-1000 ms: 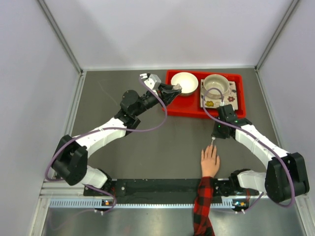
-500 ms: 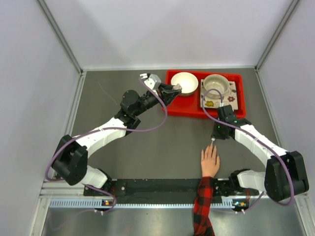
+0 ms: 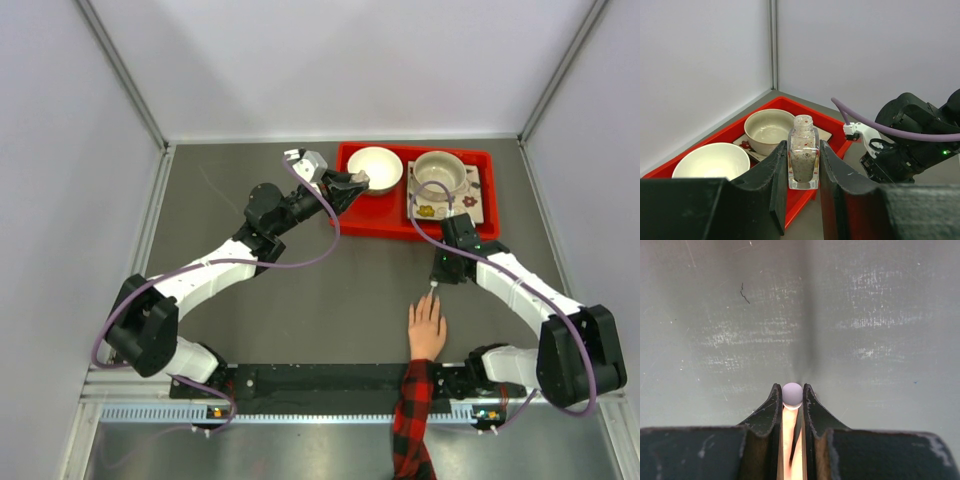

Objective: Paint the nails

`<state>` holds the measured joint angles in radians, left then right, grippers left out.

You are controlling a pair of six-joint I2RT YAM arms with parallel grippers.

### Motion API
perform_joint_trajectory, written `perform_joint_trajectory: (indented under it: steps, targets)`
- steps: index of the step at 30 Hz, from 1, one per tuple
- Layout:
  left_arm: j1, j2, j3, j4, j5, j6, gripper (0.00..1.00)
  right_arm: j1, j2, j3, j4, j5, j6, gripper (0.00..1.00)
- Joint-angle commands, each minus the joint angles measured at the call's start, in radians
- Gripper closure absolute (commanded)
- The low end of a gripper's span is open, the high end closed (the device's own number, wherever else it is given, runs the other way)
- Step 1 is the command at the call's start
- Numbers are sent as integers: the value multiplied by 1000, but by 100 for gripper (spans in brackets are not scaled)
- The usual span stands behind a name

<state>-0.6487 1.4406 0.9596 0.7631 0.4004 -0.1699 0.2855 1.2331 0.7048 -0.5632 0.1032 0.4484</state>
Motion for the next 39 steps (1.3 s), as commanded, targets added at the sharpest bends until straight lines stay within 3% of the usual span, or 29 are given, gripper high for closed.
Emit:
perform_joint_trajectory:
  steps: [1, 39]
  targets:
    - [7, -9, 37, 68, 6, -2, 100, -9, 8, 7, 28, 12, 3, 100]
    - [14, -3, 37, 65, 5, -2, 100, -29, 51, 39, 65, 13, -17, 100]
